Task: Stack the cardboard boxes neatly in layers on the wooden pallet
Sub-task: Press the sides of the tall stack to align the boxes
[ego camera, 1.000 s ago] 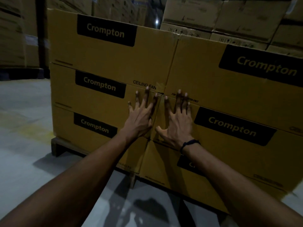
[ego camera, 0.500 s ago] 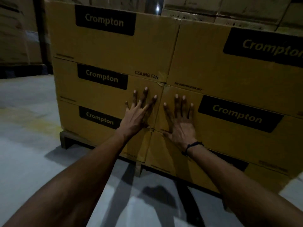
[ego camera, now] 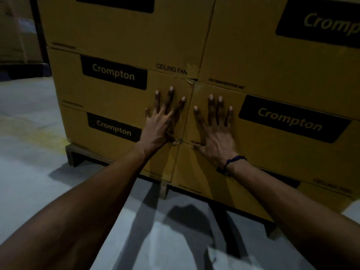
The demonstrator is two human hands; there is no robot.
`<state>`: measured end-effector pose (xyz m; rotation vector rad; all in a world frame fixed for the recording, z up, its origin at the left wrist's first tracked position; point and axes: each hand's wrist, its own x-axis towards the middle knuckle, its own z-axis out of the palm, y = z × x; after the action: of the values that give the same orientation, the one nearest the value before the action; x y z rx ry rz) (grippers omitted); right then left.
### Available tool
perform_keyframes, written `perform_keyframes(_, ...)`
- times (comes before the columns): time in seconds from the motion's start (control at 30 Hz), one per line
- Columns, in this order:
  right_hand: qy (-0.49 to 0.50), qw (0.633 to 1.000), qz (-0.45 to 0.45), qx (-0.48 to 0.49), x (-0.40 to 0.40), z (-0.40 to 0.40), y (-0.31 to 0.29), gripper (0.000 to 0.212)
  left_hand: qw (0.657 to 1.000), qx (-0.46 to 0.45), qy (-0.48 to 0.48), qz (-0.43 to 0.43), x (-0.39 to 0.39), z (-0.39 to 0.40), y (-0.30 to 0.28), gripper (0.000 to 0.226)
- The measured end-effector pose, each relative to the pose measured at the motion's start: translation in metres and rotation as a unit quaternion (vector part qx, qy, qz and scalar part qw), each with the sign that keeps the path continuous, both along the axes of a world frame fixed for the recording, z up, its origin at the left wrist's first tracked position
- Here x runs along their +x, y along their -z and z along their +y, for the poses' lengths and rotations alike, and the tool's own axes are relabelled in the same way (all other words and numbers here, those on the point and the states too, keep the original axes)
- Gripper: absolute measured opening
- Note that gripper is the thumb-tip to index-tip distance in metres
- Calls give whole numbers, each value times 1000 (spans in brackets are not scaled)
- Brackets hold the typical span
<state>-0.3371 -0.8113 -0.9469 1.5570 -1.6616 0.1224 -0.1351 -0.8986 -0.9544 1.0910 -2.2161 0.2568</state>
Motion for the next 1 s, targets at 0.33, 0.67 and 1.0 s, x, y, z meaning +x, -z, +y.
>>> perform_keyframes(0.33, 29, 999, -13, 24, 11, 7, -7, 129, 1000, -1, -13, 14, -2, 12, -4, 150)
perform_keyframes(0.67, -7, 997, -72, -39, 10, 21, -60, 118, 999, -4, 17, 37, -1, 25, -65, 114)
perform_keyframes(1.0, -7, 993, -113, -47, 16, 10, -59, 129, 998, 55, 20, 12, -24, 17, -59, 115)
